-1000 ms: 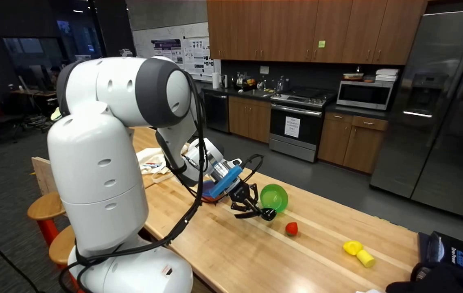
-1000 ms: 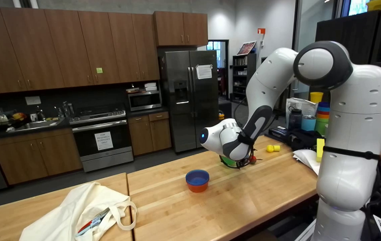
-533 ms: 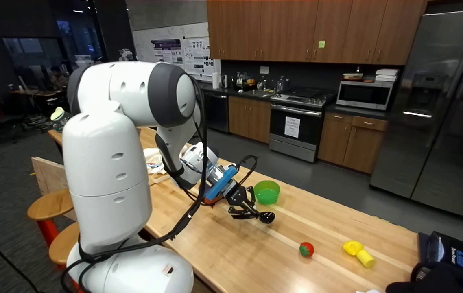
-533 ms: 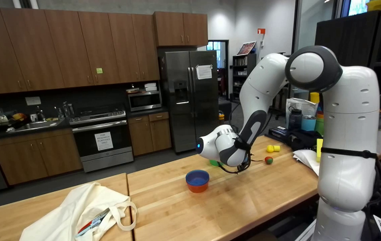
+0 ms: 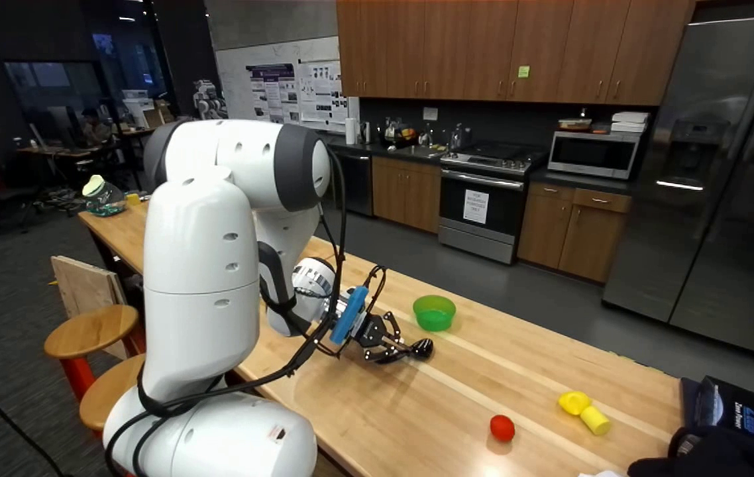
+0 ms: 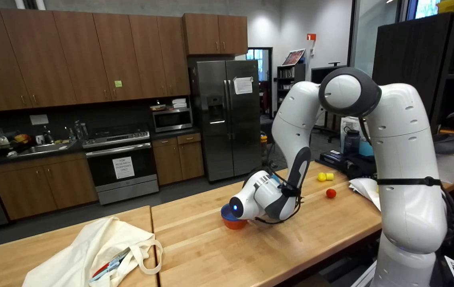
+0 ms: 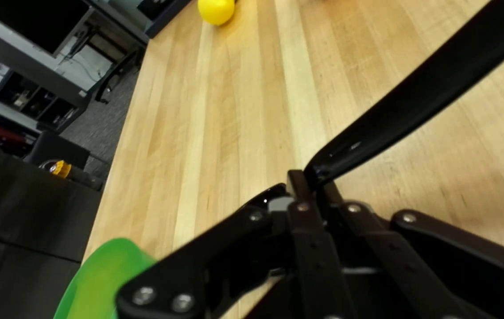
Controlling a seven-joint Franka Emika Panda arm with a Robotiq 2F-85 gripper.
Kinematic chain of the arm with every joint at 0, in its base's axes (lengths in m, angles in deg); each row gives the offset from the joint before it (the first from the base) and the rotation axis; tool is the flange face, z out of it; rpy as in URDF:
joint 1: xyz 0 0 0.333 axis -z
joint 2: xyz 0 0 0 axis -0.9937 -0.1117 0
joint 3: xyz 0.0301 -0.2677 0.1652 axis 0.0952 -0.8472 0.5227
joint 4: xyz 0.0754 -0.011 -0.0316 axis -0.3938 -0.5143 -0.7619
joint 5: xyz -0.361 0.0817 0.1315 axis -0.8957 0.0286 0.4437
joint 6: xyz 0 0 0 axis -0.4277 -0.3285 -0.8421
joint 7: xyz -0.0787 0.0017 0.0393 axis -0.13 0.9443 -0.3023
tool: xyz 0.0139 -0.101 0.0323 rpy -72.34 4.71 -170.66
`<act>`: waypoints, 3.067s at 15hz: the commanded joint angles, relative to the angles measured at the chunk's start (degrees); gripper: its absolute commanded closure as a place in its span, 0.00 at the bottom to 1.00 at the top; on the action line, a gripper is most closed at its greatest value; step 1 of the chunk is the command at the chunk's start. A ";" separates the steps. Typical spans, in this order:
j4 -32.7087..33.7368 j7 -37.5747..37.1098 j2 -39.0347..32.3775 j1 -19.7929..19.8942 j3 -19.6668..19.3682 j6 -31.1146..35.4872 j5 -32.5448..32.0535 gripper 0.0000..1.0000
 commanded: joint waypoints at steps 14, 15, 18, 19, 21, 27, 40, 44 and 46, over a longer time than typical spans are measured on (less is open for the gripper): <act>4.55 4.15 -7.71 -5.15 5.69 -3.40 -9.45 0.81; 4.57 4.22 -7.72 -5.13 5.68 -3.40 -9.45 0.81; 4.64 4.29 -7.76 -5.14 5.70 -3.38 -9.44 0.81; 4.64 4.31 -7.76 -5.14 5.69 -3.38 -9.44 0.81; 4.65 4.31 -7.76 -5.14 5.69 -3.38 -9.44 0.81; 5.64 3.16 -3.91 -3.01 5.65 -1.96 -2.45 0.39; 6.04 2.01 6.24 0.13 3.20 2.10 8.78 0.07; 5.48 1.93 8.53 0.46 2.50 4.10 10.18 0.07; 5.04 1.88 9.81 0.65 2.13 5.09 10.58 0.07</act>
